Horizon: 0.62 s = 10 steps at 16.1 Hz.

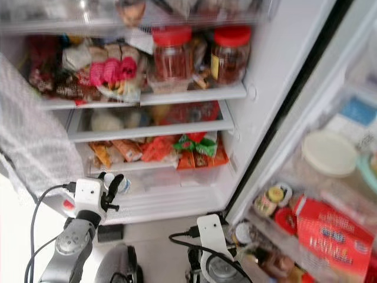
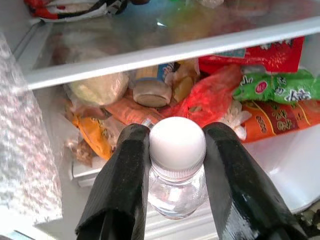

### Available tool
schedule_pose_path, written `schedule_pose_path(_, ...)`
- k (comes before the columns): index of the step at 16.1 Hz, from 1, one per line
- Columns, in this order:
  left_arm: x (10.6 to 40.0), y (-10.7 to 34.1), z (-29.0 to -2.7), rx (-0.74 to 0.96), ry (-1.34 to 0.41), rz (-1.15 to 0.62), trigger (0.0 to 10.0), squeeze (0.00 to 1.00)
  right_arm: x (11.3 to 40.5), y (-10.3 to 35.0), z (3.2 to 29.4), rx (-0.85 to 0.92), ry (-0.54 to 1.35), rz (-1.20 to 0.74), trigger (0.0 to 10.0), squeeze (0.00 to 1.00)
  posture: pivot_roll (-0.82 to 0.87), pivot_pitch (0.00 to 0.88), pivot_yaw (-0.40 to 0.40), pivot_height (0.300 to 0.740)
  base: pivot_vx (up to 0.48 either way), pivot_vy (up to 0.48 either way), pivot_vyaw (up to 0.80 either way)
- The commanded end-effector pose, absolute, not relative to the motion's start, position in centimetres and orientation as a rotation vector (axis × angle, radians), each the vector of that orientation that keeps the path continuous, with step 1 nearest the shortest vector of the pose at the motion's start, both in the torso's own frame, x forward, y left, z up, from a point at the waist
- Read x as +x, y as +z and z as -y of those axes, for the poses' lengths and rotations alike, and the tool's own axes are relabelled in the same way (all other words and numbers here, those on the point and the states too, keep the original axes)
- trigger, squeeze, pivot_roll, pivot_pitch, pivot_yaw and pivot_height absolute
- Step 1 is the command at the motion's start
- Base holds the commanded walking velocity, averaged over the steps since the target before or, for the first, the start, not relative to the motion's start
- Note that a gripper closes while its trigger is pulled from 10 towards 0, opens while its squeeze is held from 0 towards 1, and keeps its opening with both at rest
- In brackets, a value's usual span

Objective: Restocking fridge

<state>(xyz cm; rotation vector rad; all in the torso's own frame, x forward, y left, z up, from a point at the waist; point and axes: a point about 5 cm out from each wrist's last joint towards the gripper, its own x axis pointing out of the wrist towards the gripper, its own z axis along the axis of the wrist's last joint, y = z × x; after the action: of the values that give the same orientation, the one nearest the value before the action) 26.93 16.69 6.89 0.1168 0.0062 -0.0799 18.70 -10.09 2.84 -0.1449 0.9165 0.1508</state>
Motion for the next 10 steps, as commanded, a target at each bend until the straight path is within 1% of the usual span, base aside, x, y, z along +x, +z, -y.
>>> schedule_pose_path(1,26.97,6.96,-16.76,0.121,-0.074,-0.005,10.0,0.00,18.51,2.85,10.03,-0.135,0.159,-0.921,10.0,0.00,-0.11,0.181,-0.015,0.627,0.000,0.000,0.00)
schedule_pose_path(10,27.55,7.48,-16.73,0.115,-0.064,0.021,10.0,0.00,18.54,2.89,9.98,-0.117,0.155,-0.907,10.0,0.00,-0.11,0.184,-0.017,0.627,0.000,0.000,0.00)
